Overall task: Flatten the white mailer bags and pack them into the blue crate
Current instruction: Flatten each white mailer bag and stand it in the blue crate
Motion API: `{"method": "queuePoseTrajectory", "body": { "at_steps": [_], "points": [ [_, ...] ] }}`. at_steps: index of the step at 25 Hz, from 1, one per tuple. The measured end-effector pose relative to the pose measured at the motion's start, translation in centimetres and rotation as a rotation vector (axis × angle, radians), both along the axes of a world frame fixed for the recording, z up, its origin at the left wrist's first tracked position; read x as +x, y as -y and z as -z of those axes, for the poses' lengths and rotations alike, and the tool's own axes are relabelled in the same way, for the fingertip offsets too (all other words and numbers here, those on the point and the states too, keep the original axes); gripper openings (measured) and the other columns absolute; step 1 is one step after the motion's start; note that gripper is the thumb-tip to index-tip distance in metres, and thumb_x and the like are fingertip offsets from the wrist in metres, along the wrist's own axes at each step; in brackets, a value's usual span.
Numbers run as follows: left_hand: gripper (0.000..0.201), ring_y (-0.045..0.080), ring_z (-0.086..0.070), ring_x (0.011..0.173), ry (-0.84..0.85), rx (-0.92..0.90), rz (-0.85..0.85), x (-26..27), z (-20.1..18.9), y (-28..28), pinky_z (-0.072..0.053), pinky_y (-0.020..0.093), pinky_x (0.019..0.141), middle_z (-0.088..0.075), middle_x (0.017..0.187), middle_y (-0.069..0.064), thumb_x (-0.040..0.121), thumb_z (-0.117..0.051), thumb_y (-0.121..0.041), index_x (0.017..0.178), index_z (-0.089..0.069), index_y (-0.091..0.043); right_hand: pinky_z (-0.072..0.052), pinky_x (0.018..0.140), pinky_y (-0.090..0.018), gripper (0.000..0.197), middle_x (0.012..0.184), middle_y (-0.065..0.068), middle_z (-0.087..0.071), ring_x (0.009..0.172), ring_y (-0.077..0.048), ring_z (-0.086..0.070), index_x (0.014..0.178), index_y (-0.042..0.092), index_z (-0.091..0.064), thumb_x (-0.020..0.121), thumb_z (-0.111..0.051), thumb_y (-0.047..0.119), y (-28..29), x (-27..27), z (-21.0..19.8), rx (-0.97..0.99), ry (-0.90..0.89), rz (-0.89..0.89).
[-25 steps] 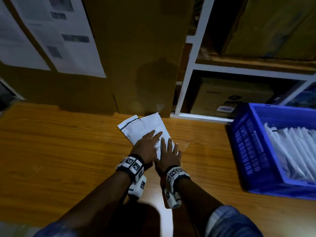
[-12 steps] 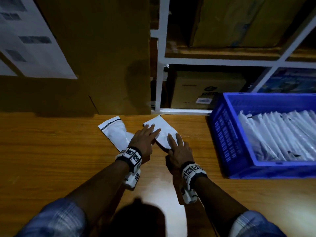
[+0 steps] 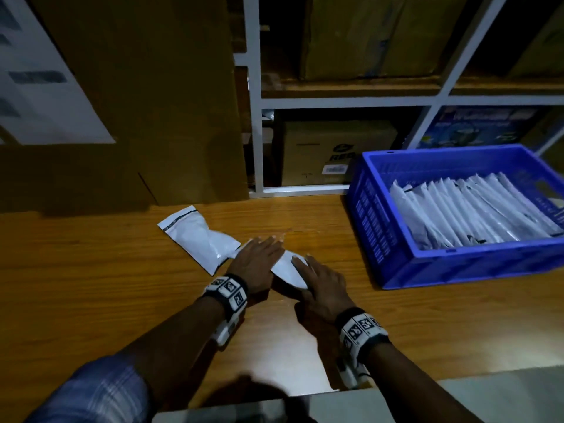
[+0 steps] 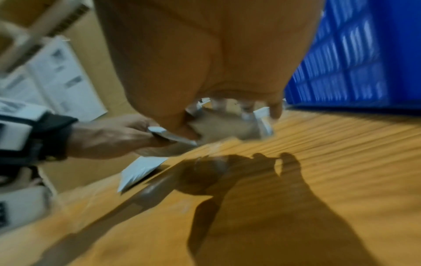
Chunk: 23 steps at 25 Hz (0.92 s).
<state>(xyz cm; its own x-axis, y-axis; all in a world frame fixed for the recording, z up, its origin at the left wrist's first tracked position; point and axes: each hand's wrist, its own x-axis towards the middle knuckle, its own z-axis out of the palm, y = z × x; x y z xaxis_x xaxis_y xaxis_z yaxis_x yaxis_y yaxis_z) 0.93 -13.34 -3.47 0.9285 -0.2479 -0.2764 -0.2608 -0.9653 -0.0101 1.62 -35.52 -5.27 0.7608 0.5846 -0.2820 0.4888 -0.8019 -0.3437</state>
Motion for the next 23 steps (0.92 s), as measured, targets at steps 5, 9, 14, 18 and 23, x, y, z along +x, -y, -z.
{"method": "queuePoseTrajectory", "body": {
  "at_steps": [5,9,14,18,23],
  "points": [
    [0.077,0.025,-0.005,0.154,0.027,-0.120,-0.104,-8.4,1.5,1.8,-0.003,0.044,0.124,-0.007,0.168,0.005,0.093,-0.046,-0.024,0.160,-0.008,-0.020,-0.002,0.117,-0.057,0.081,0.165,0.000,0.008,0.151,-0.033,0.003,0.153,0.043,0.008,0.096,-0.048,0.032,-0.5,-6.4,0.2,-0.118,0.064,-0.023],
    [0.076,0.025,0.002,0.155,0.049,-0.200,-0.228,-14.9,4.1,3.4,0.006,0.045,0.124,0.008,0.165,-0.003,0.095,-0.042,-0.033,0.161,-0.005,-0.022,0.002,0.119,-0.050,0.091,0.164,0.005,0.015,0.151,-0.025,0.010,0.151,0.047,0.013,0.089,-0.049,0.024,-1.1,-11.7,1.3,-0.101,-0.036,0.030],
    [0.072,0.026,-0.008,0.154,0.169,-0.359,-0.235,-19.8,7.4,3.1,-0.004,0.049,0.121,-0.008,0.166,-0.001,0.096,-0.036,-0.056,0.159,-0.019,-0.026,0.011,0.119,-0.048,0.084,0.159,0.007,0.026,0.149,-0.023,0.023,0.152,0.047,0.011,0.086,-0.041,0.038,-0.7,-15.6,3.1,-0.122,-0.034,0.042],
    [0.059,0.028,-0.010,0.154,0.204,-0.323,-0.303,-20.7,8.6,3.4,-0.015,0.052,0.119,-0.010,0.168,0.001,0.105,-0.015,-0.048,0.160,-0.018,-0.025,0.018,0.118,-0.046,0.061,0.158,0.012,0.029,0.146,-0.018,0.029,0.150,0.050,0.011,0.098,-0.021,0.056,-1.3,-16.4,3.1,-0.047,0.064,0.099],
    [0.056,0.028,-0.010,0.154,0.214,-0.321,-0.384,-20.1,9.6,4.4,-0.015,0.052,0.120,-0.009,0.168,0.001,0.105,-0.020,-0.037,0.159,-0.021,-0.023,0.006,0.119,-0.053,0.053,0.163,0.007,0.017,0.150,-0.021,0.020,0.154,0.046,0.000,0.103,-0.017,0.048,-3.2,-16.1,3.8,0.006,0.218,0.155]
  ]
}}
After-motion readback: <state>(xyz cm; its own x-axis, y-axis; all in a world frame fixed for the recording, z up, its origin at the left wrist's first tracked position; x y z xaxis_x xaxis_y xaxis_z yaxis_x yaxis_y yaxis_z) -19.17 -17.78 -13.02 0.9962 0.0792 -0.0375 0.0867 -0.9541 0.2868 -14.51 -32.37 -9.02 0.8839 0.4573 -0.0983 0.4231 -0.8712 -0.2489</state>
